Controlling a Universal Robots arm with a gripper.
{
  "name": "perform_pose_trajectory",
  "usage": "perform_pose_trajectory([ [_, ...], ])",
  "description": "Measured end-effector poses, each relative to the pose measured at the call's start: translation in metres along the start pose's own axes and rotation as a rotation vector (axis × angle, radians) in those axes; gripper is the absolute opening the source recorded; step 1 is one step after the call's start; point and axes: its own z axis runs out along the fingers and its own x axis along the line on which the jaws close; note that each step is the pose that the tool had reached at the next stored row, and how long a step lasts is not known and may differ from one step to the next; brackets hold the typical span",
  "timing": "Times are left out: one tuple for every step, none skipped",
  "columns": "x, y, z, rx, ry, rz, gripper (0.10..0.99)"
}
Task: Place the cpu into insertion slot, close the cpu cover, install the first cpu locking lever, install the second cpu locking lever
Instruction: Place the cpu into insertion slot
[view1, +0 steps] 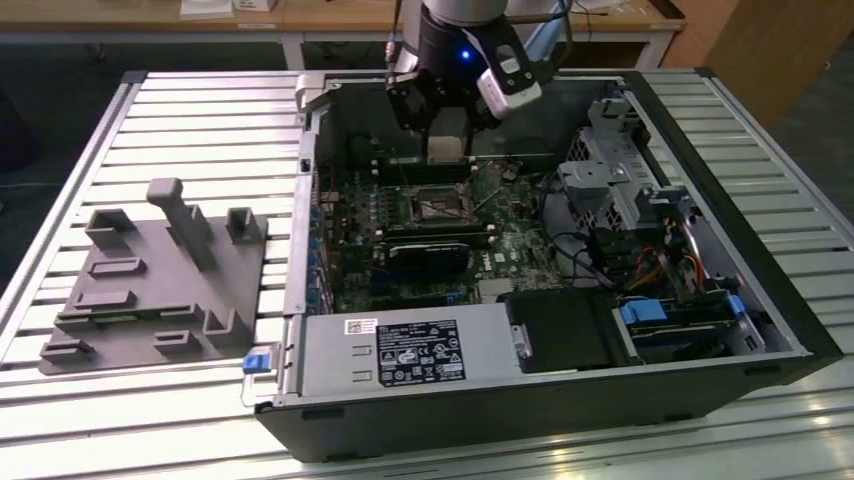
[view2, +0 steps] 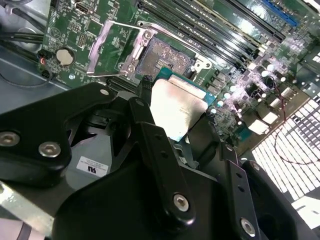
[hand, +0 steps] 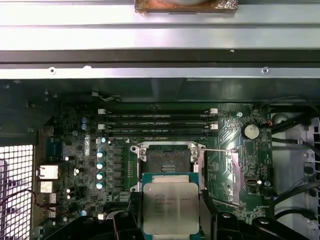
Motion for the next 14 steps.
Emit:
perform_pose_trajectory([
  [0.0, 0.0, 0.0007, 0.0, -0.0003, 0.001, 0.541],
  [0.0, -0.0001, 0.0013, 0.001, -0.0012, 0.01, 0.541],
  [0.0, -0.0001, 0.0019, 0.001, -0.0025, 0.025, 0.541],
  [0.0, -0.0002, 0.0026, 0.001, -0.0041, 0.043, 0.541],
  [0.0, -0.0003, 0.0033, 0.001, -0.0057, 0.061, 0.541],
  [0.0, -0.0003, 0.004, 0.002, -0.0072, 0.079, 0.541],
  [0.0, -0.0004, 0.0046, 0.002, -0.0089, 0.098, 0.541],
  [0.0, -0.0004, 0.0052, 0.002, -0.0104, 0.116, 0.541],
  [0.0, -0.0005, 0.0059, 0.002, -0.0121, 0.134, 0.541],
  [0.0, -0.0005, 0.0066, 0.003, -0.0137, 0.152, 0.541],
  [0.0, -0.0006, 0.0072, 0.003, -0.0152, 0.17, 0.541],
  [0.0, -0.0007, 0.0079, 0.003, -0.0167, 0.188, 0.541],
  [0.0, -0.0007, 0.0085, 0.003, -0.0183, 0.206, 0.541],
  [0.0, -0.0008, 0.0091, 0.003, -0.0198, 0.224, 0.541],
])
